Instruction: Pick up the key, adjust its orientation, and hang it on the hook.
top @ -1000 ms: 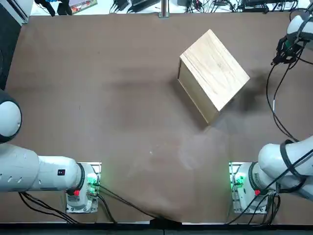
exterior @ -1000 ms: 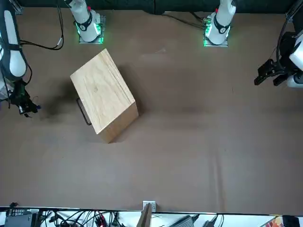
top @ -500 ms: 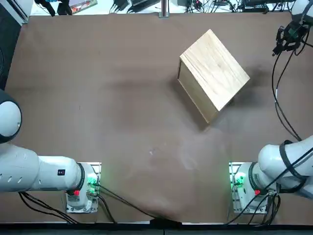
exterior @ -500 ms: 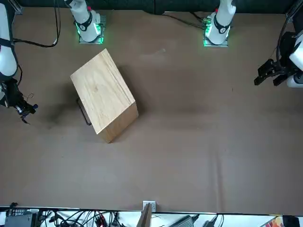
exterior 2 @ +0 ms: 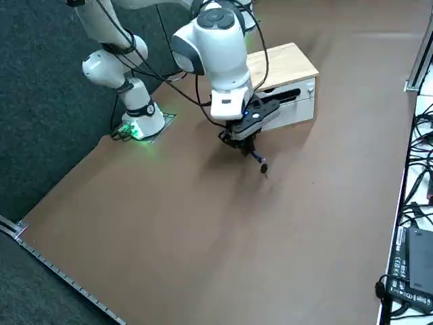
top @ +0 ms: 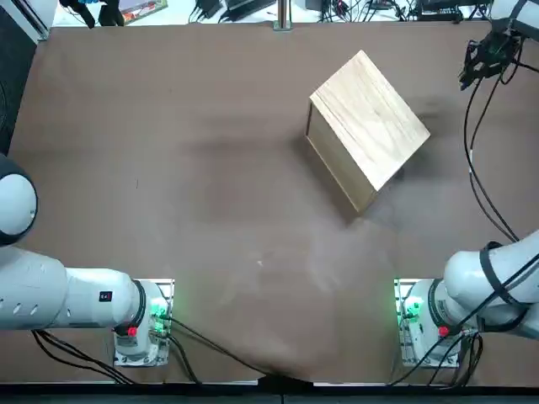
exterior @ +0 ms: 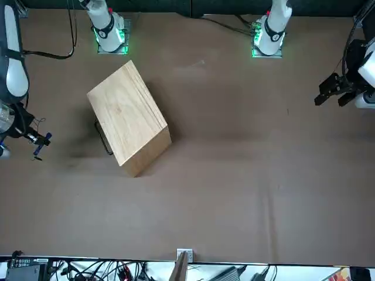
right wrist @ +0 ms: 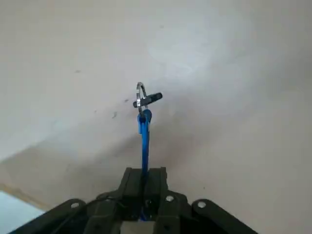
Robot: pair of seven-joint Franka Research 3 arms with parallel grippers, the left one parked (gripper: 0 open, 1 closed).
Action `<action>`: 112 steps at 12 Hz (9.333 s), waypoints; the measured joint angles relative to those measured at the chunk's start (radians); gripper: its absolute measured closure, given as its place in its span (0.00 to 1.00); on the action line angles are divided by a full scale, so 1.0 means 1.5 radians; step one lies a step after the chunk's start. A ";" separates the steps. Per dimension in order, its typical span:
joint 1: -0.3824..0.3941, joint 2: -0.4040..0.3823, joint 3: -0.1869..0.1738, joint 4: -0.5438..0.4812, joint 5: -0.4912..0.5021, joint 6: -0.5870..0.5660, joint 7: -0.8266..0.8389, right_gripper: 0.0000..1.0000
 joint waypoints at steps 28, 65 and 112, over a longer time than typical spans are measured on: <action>0.226 0.170 0.002 0.185 -0.047 0.000 -0.858 0.96; 0.261 0.189 0.037 0.185 -0.028 -0.035 -0.946 0.96; 0.223 0.088 0.035 0.320 -0.001 -0.276 -0.667 0.00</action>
